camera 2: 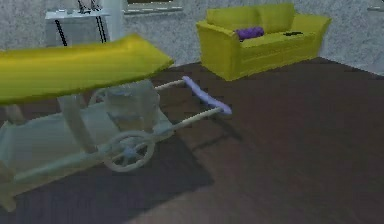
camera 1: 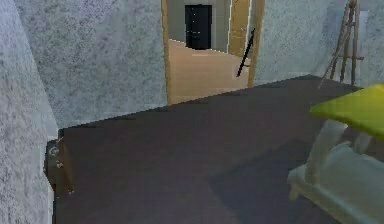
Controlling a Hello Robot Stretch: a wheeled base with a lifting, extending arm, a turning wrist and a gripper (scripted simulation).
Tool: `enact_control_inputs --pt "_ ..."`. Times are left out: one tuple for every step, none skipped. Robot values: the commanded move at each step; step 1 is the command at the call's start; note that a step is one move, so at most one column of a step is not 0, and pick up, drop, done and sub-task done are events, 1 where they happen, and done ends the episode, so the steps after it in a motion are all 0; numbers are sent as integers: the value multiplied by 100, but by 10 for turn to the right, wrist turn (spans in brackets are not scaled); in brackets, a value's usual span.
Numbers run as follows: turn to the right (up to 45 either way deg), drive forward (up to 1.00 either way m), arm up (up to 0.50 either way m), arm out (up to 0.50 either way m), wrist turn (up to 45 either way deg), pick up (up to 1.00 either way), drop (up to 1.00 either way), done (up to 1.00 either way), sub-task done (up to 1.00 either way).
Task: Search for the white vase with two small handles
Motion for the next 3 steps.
enact_control_inputs --pt "0 100 0 0 0 0 0 0 0" --pt "-120 0 0 0 0 0 0 0 0" --pt "0 15 0 0 0 0 0 0 0"
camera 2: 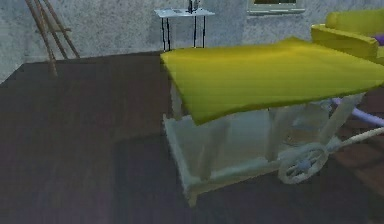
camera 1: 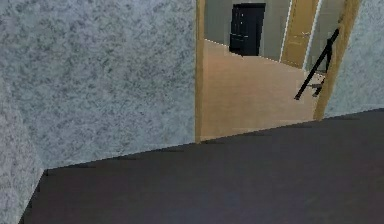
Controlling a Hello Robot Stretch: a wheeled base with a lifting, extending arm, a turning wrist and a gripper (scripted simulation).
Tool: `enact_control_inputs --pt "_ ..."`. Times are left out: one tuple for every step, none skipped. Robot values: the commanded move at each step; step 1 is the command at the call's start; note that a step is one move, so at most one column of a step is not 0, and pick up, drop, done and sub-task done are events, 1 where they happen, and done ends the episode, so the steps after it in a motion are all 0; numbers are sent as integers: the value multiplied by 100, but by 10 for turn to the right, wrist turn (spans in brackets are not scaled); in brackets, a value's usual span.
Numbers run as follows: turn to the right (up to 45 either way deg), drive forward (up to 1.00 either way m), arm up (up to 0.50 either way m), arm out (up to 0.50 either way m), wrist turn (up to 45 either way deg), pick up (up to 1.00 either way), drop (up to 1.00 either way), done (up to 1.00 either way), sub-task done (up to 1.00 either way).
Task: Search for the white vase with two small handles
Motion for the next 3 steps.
enact_control_inputs --pt "150 0 0 0 0 0 0 0 0" --pt "0 100 0 0 0 0 0 0 0" --pt "60 0 0 0 0 0 0 0 0"
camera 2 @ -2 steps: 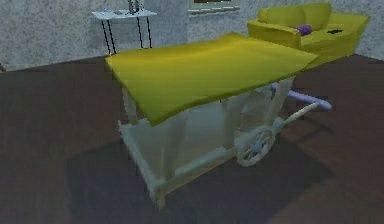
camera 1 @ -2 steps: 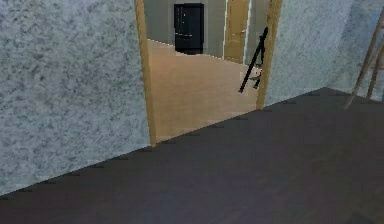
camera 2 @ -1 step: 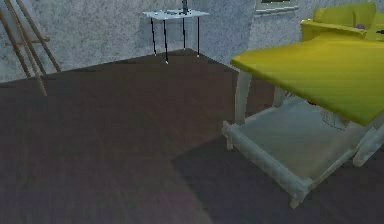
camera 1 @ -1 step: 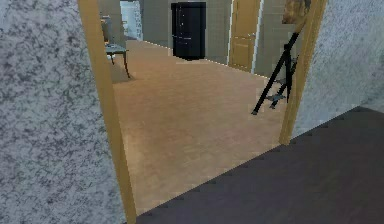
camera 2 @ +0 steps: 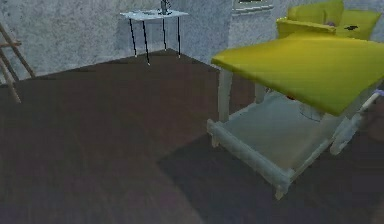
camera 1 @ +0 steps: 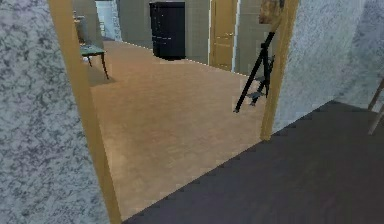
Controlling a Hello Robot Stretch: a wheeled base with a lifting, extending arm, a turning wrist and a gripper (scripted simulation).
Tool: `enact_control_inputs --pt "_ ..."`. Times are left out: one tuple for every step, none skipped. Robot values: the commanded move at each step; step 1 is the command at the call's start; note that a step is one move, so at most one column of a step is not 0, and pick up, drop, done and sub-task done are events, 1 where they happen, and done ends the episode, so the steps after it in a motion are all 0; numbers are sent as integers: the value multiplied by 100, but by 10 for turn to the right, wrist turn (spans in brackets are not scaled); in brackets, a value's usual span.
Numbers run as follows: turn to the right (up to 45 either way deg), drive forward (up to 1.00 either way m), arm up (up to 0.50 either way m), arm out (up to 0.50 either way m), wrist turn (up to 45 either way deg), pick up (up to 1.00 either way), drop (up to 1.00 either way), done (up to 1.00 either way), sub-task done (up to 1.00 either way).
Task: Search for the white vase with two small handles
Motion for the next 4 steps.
enact_control_inputs --pt "0 60 0 0 0 0 0 0 0" --pt "-150 0 0 0 0 0 0 0 0" --pt "0 100 0 0 0 0 0 0 0" --pt "-30 0 0 0 0 0 0 0 0"
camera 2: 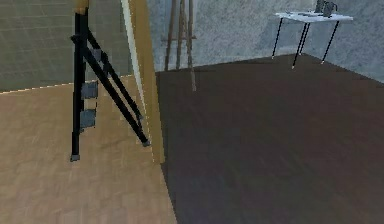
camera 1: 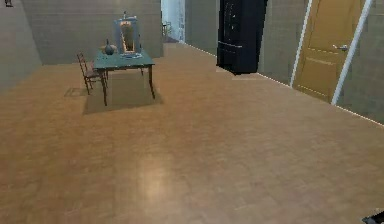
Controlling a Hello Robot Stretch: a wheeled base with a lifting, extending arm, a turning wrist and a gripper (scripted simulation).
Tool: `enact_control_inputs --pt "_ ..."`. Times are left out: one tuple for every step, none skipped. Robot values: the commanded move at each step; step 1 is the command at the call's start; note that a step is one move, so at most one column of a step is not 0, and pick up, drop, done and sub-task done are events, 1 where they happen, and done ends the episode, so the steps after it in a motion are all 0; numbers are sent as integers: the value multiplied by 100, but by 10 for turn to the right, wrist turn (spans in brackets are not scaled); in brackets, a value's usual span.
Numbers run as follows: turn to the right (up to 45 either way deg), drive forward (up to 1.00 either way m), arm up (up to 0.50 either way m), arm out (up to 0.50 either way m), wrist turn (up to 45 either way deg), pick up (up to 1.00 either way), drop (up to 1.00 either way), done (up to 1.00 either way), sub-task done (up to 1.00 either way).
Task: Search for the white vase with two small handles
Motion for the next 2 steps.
enact_control_inputs --pt "0 100 0 0 0 0 0 0 0" --pt "0 100 0 0 0 0 0 0 0"
